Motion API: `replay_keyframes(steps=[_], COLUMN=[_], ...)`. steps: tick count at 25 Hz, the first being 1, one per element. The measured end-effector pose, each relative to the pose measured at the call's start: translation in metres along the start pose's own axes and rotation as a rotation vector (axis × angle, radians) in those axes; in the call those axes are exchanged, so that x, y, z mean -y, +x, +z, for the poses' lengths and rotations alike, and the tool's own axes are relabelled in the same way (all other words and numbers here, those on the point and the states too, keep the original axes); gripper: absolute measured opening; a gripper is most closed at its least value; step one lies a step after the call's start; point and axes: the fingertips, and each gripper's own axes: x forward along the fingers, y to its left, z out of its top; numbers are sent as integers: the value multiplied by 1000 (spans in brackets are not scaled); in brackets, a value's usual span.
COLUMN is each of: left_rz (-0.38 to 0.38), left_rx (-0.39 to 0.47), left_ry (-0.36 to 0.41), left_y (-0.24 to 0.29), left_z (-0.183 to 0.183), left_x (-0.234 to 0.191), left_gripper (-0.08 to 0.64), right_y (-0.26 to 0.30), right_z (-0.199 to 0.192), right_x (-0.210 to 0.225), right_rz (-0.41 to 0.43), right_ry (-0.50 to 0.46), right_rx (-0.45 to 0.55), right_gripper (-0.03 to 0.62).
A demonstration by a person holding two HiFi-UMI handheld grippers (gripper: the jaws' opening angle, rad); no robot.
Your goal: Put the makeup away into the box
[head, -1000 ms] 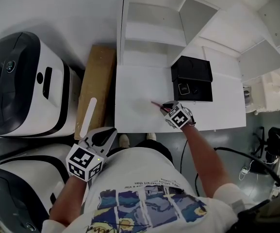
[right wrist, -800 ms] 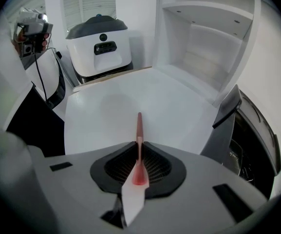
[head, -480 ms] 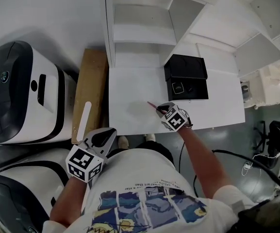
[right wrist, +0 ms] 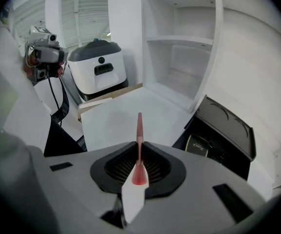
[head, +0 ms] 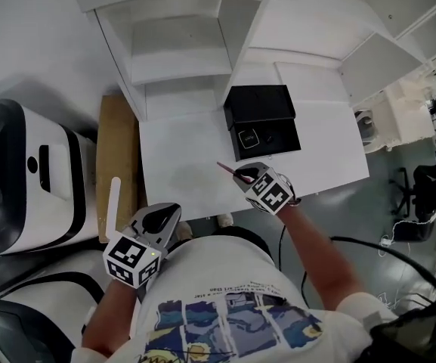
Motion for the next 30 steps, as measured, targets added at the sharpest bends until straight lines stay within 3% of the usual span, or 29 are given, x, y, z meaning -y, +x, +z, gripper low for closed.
replay_keyframes(steps=[14,30], left_rz=[-14,61], left_rx=[-14,-14], left_ry=[13,11], left_y=[48,72], left_z=[23,41], left_x=[14,18], left_gripper=[14,14], right_y=[-55,-34], right_z=[-36,-98], right_x=[104,206], right_rz=[-140,-271], right_ry=[164,304], right_rx=[25,-116], right_gripper=[63,63])
